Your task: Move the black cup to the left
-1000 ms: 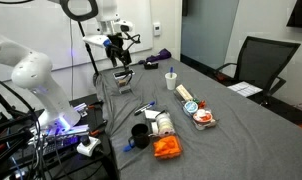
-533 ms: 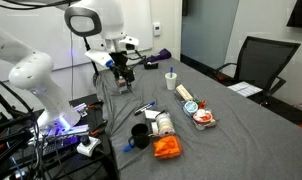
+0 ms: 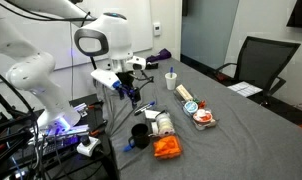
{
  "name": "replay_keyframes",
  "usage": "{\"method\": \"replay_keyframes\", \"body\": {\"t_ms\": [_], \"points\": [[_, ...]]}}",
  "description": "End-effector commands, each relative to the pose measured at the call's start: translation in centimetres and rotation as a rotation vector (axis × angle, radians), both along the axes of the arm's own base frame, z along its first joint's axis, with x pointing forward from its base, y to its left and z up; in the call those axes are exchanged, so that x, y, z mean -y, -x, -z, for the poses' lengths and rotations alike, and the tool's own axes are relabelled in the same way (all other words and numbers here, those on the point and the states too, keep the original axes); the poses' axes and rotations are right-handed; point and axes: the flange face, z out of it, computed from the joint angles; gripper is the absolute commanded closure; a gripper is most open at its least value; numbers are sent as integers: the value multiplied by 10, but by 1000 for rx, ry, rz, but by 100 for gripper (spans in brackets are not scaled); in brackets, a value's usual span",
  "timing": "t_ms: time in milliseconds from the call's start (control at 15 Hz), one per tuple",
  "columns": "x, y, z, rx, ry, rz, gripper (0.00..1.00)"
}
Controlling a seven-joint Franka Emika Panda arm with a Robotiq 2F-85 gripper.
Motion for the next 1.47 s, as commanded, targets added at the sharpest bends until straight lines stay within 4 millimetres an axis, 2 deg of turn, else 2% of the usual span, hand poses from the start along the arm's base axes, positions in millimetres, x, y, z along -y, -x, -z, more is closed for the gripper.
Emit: {"method": "replay_keyframes", "body": {"t_ms": [0, 333, 733, 800, 1200, 1400], "points": [[29, 5, 27, -35, 39, -33, 0], [49, 16, 58, -61, 53, -36, 0], [74, 27, 80, -57, 60, -55, 0], [61, 26, 73, -62, 51, -24, 0], [67, 26, 77, -66, 56, -36, 0], [66, 34, 81, -55, 41, -49, 0]]}}
